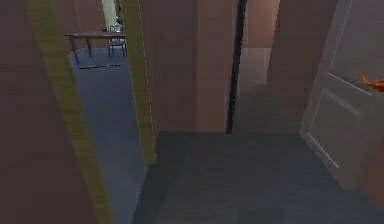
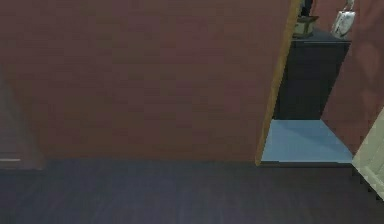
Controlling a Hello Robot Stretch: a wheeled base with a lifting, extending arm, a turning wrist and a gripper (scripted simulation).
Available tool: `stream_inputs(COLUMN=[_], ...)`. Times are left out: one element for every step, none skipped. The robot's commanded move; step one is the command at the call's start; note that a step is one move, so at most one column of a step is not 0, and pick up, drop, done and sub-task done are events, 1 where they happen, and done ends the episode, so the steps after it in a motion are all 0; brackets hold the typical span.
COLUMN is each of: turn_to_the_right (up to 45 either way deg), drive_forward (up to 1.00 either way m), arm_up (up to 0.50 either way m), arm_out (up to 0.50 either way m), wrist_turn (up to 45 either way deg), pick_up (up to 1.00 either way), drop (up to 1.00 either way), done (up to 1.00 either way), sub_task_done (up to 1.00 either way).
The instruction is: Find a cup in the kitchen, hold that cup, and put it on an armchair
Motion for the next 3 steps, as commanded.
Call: stream_inputs(turn_to_the_right=[-3.0, 45.0, 3.0], drive_forward=[0.0, 0.0, 0.0], arm_up=[0.0, 0.0, 0.0], arm_out=[0.0, 0.0, 0.0], wrist_turn=[0.0, 0.0, 0.0], pick_up=[0.0, 0.0, 0.0], drop=[0.0, 0.0, 0.0], done=[0.0, 0.0, 0.0], sub_task_done=[0.0, 0.0, 0.0])
